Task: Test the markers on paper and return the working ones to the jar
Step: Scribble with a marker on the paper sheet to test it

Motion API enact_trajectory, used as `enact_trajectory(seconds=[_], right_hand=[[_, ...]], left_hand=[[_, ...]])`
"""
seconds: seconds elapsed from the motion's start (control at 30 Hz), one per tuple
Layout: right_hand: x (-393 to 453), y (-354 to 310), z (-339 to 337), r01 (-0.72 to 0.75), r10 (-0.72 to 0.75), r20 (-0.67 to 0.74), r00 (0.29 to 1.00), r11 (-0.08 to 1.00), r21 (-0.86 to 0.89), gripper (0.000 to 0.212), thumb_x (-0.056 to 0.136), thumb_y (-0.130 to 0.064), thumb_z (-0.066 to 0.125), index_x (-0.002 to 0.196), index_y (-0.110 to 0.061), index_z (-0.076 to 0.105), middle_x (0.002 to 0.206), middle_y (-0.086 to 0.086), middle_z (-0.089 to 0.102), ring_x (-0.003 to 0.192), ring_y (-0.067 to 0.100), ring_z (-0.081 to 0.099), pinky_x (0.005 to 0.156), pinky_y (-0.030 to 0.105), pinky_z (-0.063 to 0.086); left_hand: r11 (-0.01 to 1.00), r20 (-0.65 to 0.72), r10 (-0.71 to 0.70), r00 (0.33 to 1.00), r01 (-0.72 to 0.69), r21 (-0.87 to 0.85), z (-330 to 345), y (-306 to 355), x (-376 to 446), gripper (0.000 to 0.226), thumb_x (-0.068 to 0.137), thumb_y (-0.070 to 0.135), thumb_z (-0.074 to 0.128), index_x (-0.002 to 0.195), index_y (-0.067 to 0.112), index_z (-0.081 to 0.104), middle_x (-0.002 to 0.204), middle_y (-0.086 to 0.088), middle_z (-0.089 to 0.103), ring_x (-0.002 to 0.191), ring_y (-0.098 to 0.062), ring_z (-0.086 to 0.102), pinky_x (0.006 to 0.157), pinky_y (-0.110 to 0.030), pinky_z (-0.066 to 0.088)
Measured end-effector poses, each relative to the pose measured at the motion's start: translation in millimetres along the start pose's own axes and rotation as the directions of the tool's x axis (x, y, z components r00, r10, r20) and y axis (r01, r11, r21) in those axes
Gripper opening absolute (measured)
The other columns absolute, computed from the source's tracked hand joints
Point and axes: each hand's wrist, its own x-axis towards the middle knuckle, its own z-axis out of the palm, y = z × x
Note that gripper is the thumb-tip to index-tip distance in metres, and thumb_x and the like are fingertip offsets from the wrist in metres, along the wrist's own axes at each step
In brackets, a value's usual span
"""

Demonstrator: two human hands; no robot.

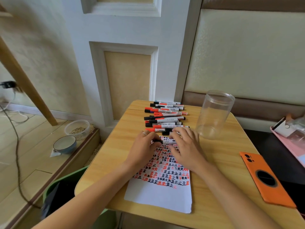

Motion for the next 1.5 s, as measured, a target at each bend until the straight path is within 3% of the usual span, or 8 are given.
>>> enact_trajectory(seconds=[0.17, 0.27, 0.63, 0.93, 1.1, 1.2, 1.33, 1.5], right_hand=[[1, -22, -8, 0.123, -0.123, 0.047, 0.991, 0.992, 0.008, 0.020, 0.098, -0.030, 0.063, 0.116, -0.020, 0.065, 0.099, -0.006, 0.067, 0.090, 0.015, 0.062, 0.079, 0.029, 0.050], [-7, -26, -10, 0.138, -0.138, 0.014, 0.990, 0.990, -0.012, 0.014, 0.094, -0.026, 0.071, 0.105, -0.018, 0.066, 0.085, -0.006, 0.066, 0.072, 0.014, 0.064, 0.058, 0.025, 0.047], [-26, -44, -24, 0.114, -0.113, 0.037, 0.993, 0.992, -0.048, 0.012, 0.094, -0.035, 0.066, 0.096, -0.024, 0.066, 0.071, -0.007, 0.060, 0.059, 0.016, 0.060, 0.049, 0.023, 0.031], [-18, -55, -39, 0.115, -0.085, 0.268, 0.960, 0.989, -0.098, 0.032, 0.107, -0.051, 0.032, 0.118, -0.028, 0.051, 0.080, -0.001, 0.067, 0.070, 0.025, 0.062, 0.058, 0.033, 0.034], [-19, -49, -43, 0.060, -0.018, 0.322, 0.947, 0.991, -0.119, 0.040, 0.104, -0.060, 0.035, 0.106, -0.027, 0.057, 0.070, 0.002, 0.058, 0.065, 0.027, 0.055, 0.056, 0.034, 0.038], [-18, -49, -48, -0.004, 0.039, 0.359, 0.933, 0.995, -0.098, 0.038, 0.102, -0.063, 0.040, 0.098, -0.025, 0.047, 0.074, -0.002, 0.055, 0.068, 0.025, 0.055, 0.059, 0.034, 0.037], [-23, -53, -48, -0.161, 0.182, 0.367, 0.912, 0.983, -0.087, 0.031, 0.108, -0.041, 0.034, 0.126, -0.017, 0.042, 0.104, -0.002, 0.052, 0.090, 0.019, 0.052, 0.073, 0.035, 0.038], [-37, -41, -31, -0.076, 0.162, 0.362, 0.918, 0.968, -0.241, 0.035, 0.101, -0.013, 0.052, 0.135, -0.016, 0.048, 0.135, 0.000, 0.046, 0.124, 0.021, 0.042, 0.091, 0.035, 0.041]], left_hand=[[0.997, 0.039, 0.038, 0.998, -0.036, -0.065, 0, 4, -10, 0.011, 0.104, 0.022, 0.054, 0.105, 0.018, 0.064, 0.101, 0.003, 0.058, 0.091, -0.011, 0.050, 0.076, -0.024, 0.042], [0.997, 0.141, 0.071, 0.987, -0.066, -0.040, -1, -1, -18, 0.030, 0.109, 0.036, 0.038, 0.107, 0.016, 0.061, 0.099, 0.002, 0.055, 0.090, -0.014, 0.046, 0.076, -0.029, 0.039], [0.994, 0.223, 0.092, 0.970, -0.076, -0.082, -4, 8, -28, 0.033, 0.105, 0.039, 0.034, 0.081, 0.021, 0.047, 0.076, 0.010, 0.045, 0.072, -0.006, 0.040, 0.066, -0.035, 0.031], [0.986, 0.137, 0.154, 0.978, -0.143, -0.091, -7, 8, -36, 0.059, 0.102, 0.048, 0.025, 0.085, 0.003, 0.059, 0.081, -0.009, 0.054, 0.075, -0.020, 0.044, 0.066, -0.040, 0.037], [0.978, 0.141, 0.205, 0.969, -0.197, -0.070, -6, 7, -36, 0.046, 0.107, 0.036, 0.036, 0.085, 0.002, 0.057, 0.082, -0.004, 0.049, 0.075, -0.018, 0.042, 0.064, -0.032, 0.029], [0.986, 0.146, 0.166, 0.975, -0.162, -0.039, -8, 6, -36, 0.038, 0.106, 0.036, 0.038, 0.089, 0.008, 0.057, 0.085, 0.001, 0.048, 0.077, -0.016, 0.041, 0.065, -0.033, 0.031], [0.969, 0.185, 0.132, 0.974, -0.166, 0.183, -22, -7, -33, 0.033, 0.101, 0.048, 0.043, 0.104, 0.020, 0.061, 0.112, 0.004, 0.058, 0.102, -0.017, 0.050, 0.087, -0.036, 0.040], [0.968, 0.319, 0.093, 0.943, -0.161, 0.195, -31, -15, -39, 0.020, 0.102, 0.041, 0.053, 0.115, 0.026, 0.051, 0.118, 0.008, 0.058, 0.107, -0.015, 0.054, 0.105, -0.043, 0.040]])
